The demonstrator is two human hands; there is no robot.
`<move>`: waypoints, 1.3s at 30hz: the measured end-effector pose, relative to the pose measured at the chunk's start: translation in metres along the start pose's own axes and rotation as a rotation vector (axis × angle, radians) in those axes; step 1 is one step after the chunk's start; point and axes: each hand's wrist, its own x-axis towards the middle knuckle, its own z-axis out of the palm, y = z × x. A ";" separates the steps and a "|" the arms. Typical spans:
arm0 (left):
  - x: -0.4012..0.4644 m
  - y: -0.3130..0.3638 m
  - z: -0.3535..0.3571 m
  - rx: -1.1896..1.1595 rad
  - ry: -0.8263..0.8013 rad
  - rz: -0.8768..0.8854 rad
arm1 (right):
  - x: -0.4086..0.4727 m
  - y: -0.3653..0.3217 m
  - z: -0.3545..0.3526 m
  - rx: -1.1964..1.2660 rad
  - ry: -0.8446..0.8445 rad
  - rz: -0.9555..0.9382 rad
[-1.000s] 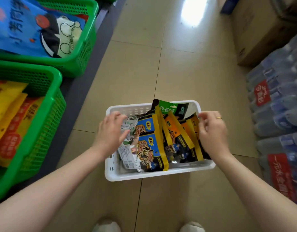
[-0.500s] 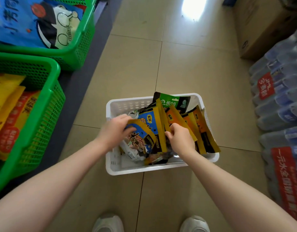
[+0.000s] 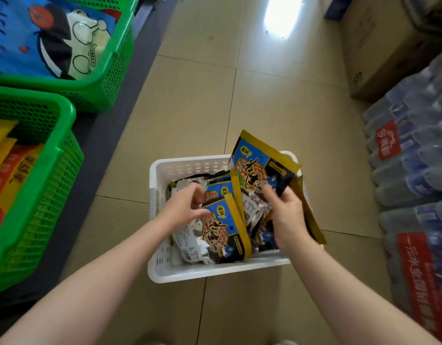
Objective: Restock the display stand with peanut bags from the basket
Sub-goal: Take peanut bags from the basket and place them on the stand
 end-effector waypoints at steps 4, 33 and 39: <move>0.005 -0.015 0.008 0.252 -0.129 0.016 | 0.001 0.022 0.008 -0.127 0.053 0.038; -0.592 0.390 -0.408 0.659 1.145 -0.485 | -0.432 -0.582 0.178 -0.826 -0.652 -0.793; -0.745 0.401 -0.433 0.804 1.394 -0.719 | -0.584 -0.627 0.230 -0.727 -0.814 -1.182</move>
